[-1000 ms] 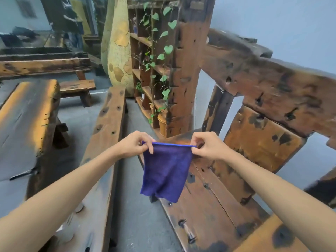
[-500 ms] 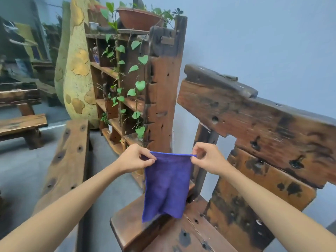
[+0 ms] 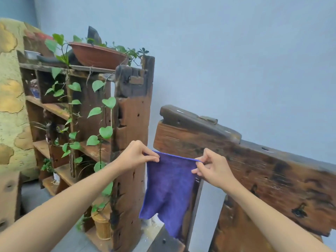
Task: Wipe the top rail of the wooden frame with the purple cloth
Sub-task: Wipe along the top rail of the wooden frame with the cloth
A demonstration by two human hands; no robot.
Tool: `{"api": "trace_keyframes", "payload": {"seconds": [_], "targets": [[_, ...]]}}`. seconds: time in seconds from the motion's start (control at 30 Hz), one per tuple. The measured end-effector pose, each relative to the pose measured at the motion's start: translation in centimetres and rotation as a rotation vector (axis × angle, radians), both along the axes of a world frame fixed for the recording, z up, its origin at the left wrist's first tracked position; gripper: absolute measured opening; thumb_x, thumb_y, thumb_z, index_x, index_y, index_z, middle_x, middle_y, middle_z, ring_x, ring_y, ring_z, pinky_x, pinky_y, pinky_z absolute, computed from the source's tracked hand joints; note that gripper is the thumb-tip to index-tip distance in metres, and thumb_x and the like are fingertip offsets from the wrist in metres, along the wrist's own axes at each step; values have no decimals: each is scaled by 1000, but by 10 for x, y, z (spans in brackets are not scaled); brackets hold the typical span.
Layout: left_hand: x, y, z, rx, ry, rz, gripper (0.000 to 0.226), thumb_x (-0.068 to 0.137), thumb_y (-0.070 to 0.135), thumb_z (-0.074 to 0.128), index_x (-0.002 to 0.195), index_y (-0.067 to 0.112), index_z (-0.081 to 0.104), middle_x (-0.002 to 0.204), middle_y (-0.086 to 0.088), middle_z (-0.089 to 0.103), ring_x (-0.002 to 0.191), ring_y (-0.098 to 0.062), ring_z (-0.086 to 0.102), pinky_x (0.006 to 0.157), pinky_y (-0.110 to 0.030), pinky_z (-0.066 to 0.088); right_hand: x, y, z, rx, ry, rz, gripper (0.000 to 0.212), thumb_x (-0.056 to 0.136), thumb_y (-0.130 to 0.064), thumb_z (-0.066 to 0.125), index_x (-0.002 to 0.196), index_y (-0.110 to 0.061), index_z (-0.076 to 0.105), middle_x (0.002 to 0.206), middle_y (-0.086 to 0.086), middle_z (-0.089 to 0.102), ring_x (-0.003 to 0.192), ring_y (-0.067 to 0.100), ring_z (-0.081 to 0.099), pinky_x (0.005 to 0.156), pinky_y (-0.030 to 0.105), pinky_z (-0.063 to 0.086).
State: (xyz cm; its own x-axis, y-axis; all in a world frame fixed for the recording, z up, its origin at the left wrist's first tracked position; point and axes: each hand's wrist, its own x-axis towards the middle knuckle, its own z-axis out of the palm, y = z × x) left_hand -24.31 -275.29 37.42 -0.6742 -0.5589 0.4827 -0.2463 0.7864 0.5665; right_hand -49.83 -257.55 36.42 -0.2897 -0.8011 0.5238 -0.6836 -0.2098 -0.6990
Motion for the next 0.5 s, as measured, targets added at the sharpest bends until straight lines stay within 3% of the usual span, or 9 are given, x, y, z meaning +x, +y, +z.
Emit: {"api": "trace_keyframes", "payload": {"seconds": [0.07, 0.2, 0.33, 0.4, 0.5], "targets": [[-15, -26, 18, -30, 40, -19, 14, 79, 26, 84, 86, 38, 82, 79, 28, 75, 85, 12, 70, 76, -13, 52, -8, -18, 12, -66, 25, -43, 41, 90, -4, 60, 68, -33, 42, 82, 10, 74, 73, 15, 78, 55, 28, 56], [-50, -74, 50, -62, 169, -37, 27, 84, 3, 76, 87, 28, 83, 86, 20, 78, 88, 5, 73, 86, -22, 58, -25, -57, 36, -280, 96, -149, 29, 86, -6, 65, 73, -15, 41, 87, -10, 77, 83, 5, 75, 69, 24, 58], [-84, -99, 82, -197, 309, -47, 42, 83, -15, 58, 94, 17, 83, 104, 20, 77, 102, 4, 71, 89, -27, 59, -36, -92, 60, -433, 106, -313, 34, 90, -3, 66, 75, -25, 44, 87, -5, 76, 83, -4, 72, 73, 25, 59], [-102, -107, 100, -319, 370, -29, 49, 82, -14, 54, 98, 23, 81, 105, 29, 74, 102, 5, 70, 87, -26, 58, -42, -110, 74, -499, 124, -342, 36, 91, -4, 67, 78, -27, 43, 94, -8, 75, 82, -8, 70, 74, 26, 58], [-129, -120, 126, -410, 441, 85, 49, 85, -2, 46, 111, 22, 79, 116, 16, 75, 103, -8, 71, 89, -32, 56, -53, -138, 98, -596, 191, -342, 23, 93, -3, 66, 86, -16, 48, 118, -10, 70, 88, -5, 70, 82, 32, 59]]}}
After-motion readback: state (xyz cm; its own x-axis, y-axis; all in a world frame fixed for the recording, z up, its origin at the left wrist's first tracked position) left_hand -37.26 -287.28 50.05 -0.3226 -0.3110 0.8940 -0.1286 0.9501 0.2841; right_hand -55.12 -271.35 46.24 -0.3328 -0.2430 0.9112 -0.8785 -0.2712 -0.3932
